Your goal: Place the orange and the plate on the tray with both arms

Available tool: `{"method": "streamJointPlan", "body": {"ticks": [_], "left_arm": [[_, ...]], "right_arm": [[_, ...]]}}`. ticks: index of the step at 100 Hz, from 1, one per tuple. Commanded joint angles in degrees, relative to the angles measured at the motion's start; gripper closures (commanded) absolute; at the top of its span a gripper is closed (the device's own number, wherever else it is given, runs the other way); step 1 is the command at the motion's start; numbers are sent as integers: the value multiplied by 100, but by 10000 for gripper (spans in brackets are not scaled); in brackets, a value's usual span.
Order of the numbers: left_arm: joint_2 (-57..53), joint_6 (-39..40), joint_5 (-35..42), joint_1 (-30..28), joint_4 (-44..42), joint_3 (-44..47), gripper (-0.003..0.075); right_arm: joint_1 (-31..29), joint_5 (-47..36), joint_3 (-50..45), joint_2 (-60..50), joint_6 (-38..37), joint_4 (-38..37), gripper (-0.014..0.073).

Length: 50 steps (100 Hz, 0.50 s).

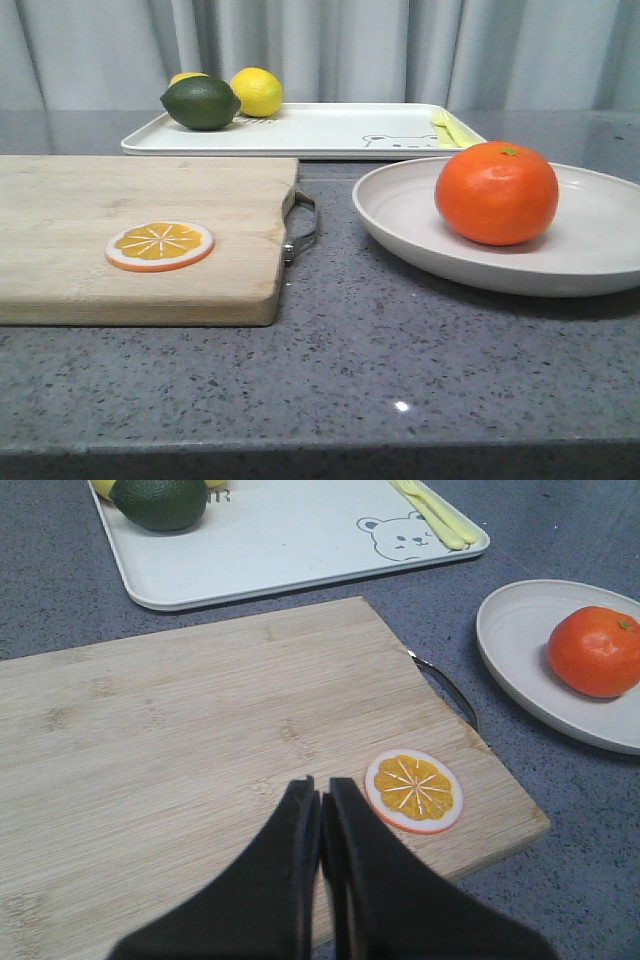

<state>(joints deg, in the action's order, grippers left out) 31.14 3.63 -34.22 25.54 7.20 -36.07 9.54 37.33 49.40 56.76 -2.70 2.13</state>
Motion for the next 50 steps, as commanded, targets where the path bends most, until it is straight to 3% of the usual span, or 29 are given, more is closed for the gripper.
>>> {"method": "streamJointPlan", "body": {"ticks": [1,27,50], "left_arm": [[14,52,416,-21,17,-162,739],[14,52,416,-21,17,-162,739],[14,52,416,-21,17,-162,739]], "right_arm": [[110,-185,359,285,63,34,488],[142,479,787,1153,63,82,239],[142,839,845,1631,63,86,216]]}}
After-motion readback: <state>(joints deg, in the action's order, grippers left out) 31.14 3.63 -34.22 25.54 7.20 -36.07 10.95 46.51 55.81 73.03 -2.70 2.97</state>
